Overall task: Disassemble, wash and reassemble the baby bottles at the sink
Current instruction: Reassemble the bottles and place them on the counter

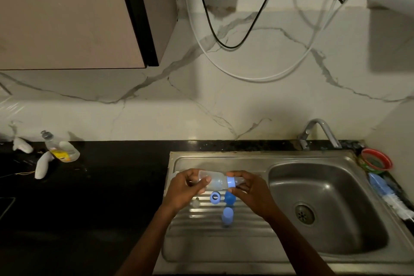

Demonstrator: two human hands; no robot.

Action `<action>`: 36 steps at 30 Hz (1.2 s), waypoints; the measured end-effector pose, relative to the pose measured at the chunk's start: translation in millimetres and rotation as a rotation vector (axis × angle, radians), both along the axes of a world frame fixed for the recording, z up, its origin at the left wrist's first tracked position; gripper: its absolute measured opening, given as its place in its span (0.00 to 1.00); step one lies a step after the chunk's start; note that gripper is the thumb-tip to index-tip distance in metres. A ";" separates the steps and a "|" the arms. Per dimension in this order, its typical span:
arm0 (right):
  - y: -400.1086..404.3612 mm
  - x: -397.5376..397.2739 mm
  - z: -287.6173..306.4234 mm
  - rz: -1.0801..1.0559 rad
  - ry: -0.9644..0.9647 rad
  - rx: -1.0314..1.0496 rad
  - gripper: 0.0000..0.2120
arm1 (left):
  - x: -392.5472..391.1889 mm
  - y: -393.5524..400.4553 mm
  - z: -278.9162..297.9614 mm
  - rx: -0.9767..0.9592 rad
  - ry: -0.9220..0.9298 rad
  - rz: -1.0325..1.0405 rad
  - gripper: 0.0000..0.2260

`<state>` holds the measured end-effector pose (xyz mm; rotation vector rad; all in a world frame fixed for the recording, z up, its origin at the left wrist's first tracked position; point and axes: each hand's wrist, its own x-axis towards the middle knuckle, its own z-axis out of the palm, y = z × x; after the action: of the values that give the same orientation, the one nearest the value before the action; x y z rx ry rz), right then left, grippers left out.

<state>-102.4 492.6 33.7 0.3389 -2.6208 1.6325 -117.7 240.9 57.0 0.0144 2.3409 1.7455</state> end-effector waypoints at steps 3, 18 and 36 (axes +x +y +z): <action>-3.1 -2.2 -1.7 -0.003 0.009 -0.001 0.16 | -1.0 2.0 2.4 -0.023 0.009 -0.021 0.12; -8.5 -1.4 26.8 0.043 -0.412 -0.338 0.14 | -5.6 -3.0 -1.1 0.101 0.027 -0.080 0.22; -6.1 -20.2 16.6 0.115 -0.177 -0.001 0.10 | -13.9 -10.5 -10.8 0.106 0.020 -0.070 0.22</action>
<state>-122.7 486.5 50.3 0.3671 -2.7757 1.7759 -131.6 230.4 46.3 0.1298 2.2301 1.8418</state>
